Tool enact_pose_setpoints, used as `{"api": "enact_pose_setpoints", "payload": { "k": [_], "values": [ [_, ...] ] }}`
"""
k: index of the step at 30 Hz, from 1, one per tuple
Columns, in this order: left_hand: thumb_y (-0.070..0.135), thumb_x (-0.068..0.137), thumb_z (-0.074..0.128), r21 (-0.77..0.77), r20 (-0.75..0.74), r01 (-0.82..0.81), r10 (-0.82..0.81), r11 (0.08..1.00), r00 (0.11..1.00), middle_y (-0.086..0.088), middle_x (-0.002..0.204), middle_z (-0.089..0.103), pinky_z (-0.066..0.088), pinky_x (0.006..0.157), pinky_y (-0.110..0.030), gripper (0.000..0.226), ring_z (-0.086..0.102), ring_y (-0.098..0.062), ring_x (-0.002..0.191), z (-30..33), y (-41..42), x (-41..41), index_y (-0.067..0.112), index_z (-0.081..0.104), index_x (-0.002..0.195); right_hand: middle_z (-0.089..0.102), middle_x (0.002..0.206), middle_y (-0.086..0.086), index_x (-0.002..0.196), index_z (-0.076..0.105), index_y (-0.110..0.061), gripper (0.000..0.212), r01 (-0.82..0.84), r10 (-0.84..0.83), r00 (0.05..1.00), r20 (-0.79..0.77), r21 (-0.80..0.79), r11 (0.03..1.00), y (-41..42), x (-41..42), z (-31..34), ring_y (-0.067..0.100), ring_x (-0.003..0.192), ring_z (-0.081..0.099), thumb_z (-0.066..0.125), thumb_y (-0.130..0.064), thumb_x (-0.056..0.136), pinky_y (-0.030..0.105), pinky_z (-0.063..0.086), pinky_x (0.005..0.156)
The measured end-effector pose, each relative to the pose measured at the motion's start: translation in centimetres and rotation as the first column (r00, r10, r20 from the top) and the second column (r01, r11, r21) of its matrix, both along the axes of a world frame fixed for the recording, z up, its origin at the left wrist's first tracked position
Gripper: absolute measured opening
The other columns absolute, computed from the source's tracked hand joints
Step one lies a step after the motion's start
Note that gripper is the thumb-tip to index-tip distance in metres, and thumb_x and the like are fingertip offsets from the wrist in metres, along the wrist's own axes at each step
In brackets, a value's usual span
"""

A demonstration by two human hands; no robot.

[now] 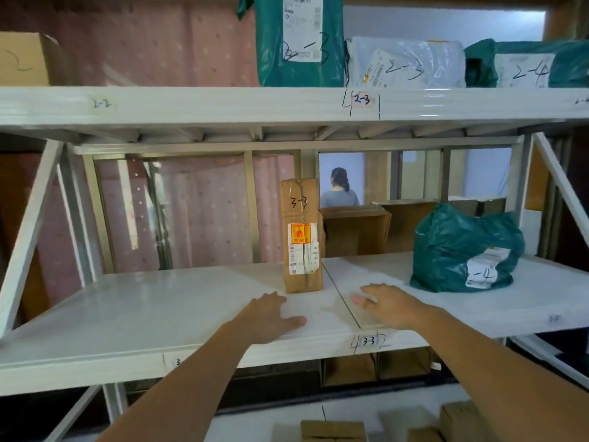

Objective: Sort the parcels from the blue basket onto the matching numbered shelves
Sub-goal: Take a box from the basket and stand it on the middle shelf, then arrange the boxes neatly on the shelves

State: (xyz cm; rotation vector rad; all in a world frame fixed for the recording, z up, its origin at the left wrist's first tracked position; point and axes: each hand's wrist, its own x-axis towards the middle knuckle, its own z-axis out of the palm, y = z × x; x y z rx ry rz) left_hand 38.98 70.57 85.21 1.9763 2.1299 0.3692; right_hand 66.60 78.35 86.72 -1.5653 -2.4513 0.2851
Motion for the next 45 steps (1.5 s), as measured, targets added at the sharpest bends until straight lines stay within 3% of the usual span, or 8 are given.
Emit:
{"api": "enact_pose_setpoints", "payload": {
  "k": [3, 16, 20, 25, 29, 34, 39, 45],
  "values": [
    [0.078, 0.091, 0.040, -0.002, -0.046, -0.008, 0.008, 1.000, 0.999, 0.000, 0.169, 0.016, 0.015, 0.124, -0.045, 0.088, 0.018, -0.025, 0.154, 0.4, -2.6, 1.6, 0.025, 0.025, 0.160, 0.025, 0.165, 0.004, 0.158, 0.030, -0.021, 0.091, -0.014, 0.015, 1.000, 0.024, -0.031, 0.999, -1.5, 1.8, -0.5, 0.023, 0.152, 0.020, 0.023, -0.078, 0.087, 0.041, 0.018, 0.121],
    [0.073, 0.094, 0.042, 0.049, -0.037, -0.206, 0.207, 0.977, 0.978, -0.003, 0.171, 0.003, 0.007, 0.127, -0.042, 0.093, 0.001, -0.025, 0.157, -4.2, -12.8, 10.7, 0.018, 0.011, 0.163, 0.012, 0.169, 0.001, 0.161, 0.016, -0.027, 0.081, -0.245, 0.236, 0.961, 0.143, 0.052, 0.968, -7.1, 10.2, -2.7, 0.023, 0.155, 0.010, 0.029, -0.074, 0.095, 0.044, 0.015, 0.124],
    [0.087, 0.083, 0.038, 0.064, -0.040, -0.216, 0.219, 0.974, 0.975, 0.001, 0.169, 0.016, 0.018, 0.126, -0.048, 0.103, 0.015, -0.026, 0.155, -5.6, -16.0, 13.6, 0.024, 0.018, 0.161, 0.015, 0.168, 0.003, 0.160, 0.019, -0.024, 0.076, -0.336, 0.323, 0.932, 0.164, 0.058, 0.940, -9.0, 12.9, -3.5, 0.024, 0.155, 0.012, 0.033, -0.067, 0.099, 0.043, 0.015, 0.124],
    [0.079, 0.085, 0.049, -0.061, 0.006, -0.284, 0.285, 0.957, 0.959, 0.000, 0.161, 0.038, 0.039, 0.115, -0.048, 0.092, 0.044, -0.024, 0.141, -5.8, -19.7, 14.8, 0.029, 0.026, 0.158, 0.017, 0.167, 0.003, 0.160, 0.020, -0.027, 0.076, -0.392, 0.392, 0.900, 0.189, -0.042, 0.919, -10.0, 13.1, -4.8, 0.023, 0.154, 0.016, 0.037, -0.067, 0.097, 0.045, 0.019, 0.124],
    [0.066, 0.093, 0.054, -0.076, 0.010, -0.351, 0.353, 0.933, 0.936, -0.001, 0.159, 0.042, 0.037, 0.116, -0.042, 0.077, 0.043, -0.024, 0.143, -6.4, -25.0, 14.0, 0.026, 0.033, 0.156, 0.028, 0.164, 0.002, 0.158, 0.026, -0.026, 0.075, -0.463, 0.478, 0.863, 0.164, -0.125, 0.878, -12.2, 9.7, -6.7, 0.022, 0.148, 0.031, 0.043, -0.065, 0.097, 0.040, 0.030, 0.118],
    [0.075, 0.091, 0.048, -0.131, -0.063, -0.535, 0.532, 0.834, 0.844, 0.001, 0.165, 0.029, 0.029, 0.120, -0.045, 0.086, 0.033, -0.026, 0.149, -9.0, -33.9, 9.9, 0.029, 0.025, 0.159, 0.028, 0.164, 0.003, 0.159, 0.026, -0.025, 0.079, -0.556, 0.591, 0.789, 0.166, -0.214, 0.803, -16.9, 1.6, -10.6, 0.023, 0.148, 0.032, 0.046, -0.066, 0.095, 0.041, 0.030, 0.121],
    [0.068, 0.092, 0.053, -0.280, -0.141, -0.697, 0.690, 0.660, 0.710, -0.004, 0.138, 0.060, 0.049, 0.099, -0.040, 0.058, 0.059, -0.029, 0.120, -12.2, -45.6, 4.9, 0.025, 0.054, 0.131, 0.038, 0.160, 0.002, 0.153, 0.037, -0.025, 0.094, -0.708, 0.748, 0.629, 0.210, -0.240, 0.664, -24.6, -8.6, -15.4, 0.024, 0.143, 0.040, 0.036, -0.086, 0.082, 0.042, 0.033, 0.118],
    [0.086, 0.079, 0.046, -0.374, -0.154, -0.806, 0.827, 0.458, 0.541, -0.002, 0.136, 0.061, 0.051, 0.099, -0.044, 0.088, 0.060, -0.026, 0.119, -17.5, -59.2, -0.8, 0.022, 0.052, 0.139, 0.032, 0.163, 0.000, 0.158, 0.028, -0.025, 0.075, -0.822, 0.890, 0.416, 0.185, -0.342, 0.455, -36.2, -18.2, -19.1, 0.021, 0.146, 0.035, 0.047, -0.064, 0.096, 0.037, 0.030, 0.117]
  ]
}}
